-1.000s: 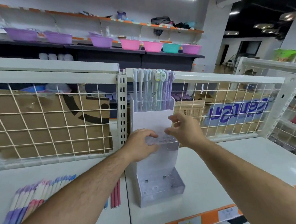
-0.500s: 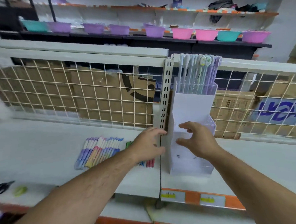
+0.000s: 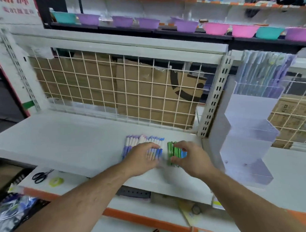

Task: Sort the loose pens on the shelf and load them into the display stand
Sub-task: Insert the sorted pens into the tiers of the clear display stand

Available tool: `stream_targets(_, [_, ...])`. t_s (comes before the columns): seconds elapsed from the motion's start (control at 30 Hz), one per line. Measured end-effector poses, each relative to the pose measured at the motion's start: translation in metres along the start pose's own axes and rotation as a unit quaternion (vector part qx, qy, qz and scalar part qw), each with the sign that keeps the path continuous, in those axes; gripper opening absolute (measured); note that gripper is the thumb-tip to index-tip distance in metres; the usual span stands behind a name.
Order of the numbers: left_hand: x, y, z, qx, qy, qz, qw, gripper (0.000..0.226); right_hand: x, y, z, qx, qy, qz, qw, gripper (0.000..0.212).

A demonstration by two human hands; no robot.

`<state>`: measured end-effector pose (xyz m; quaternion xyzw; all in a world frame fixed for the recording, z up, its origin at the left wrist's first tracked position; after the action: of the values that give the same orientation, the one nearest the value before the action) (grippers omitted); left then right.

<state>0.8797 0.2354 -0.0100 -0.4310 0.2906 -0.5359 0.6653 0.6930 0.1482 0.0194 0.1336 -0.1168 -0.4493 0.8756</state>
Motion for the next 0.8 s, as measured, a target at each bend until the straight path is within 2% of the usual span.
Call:
stream_targets(0.13, [-0.001, 0.041, 0.049, 0.005, -0.021, 0.009, 1.000, 0.041, 0.019, 0.045, -0.041, 0.022, 0.001, 0.014, 1.000, 0.055])
stream_targets(0.3, [0.003, 0.080, 0.088, 0.006, -0.060, 0.027, 0.998, 0.033, 0.034, 0.089, -0.079, 0.018, -0.071, 0.011, 0.997, 0.041])
stream_targets(0.6, [0.020, 0.110, 0.082, -0.006, -0.095, 0.071, 0.993, 0.037, 0.051, 0.103, -0.109, 0.002, -0.136, 0.018, 0.990, 0.028])
stream_targets(0.8, [0.020, 0.116, 0.081, 0.082, -0.113, 0.045, 0.989, 0.033, 0.055, 0.099, -0.121, -0.015, -0.168, 0.024, 0.985, 0.021])
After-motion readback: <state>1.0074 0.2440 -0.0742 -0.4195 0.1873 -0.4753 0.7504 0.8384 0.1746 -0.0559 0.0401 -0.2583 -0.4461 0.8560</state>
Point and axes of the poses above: each hand's wrist, its own x-axis towards the middle knuckle, its own z-axis out of the back of the hand, y = z × x, the point moved 3 cm from there along x, towards the middle knuckle, and after that the axes turned 13 degrees about -x, right-handed, at the moved point
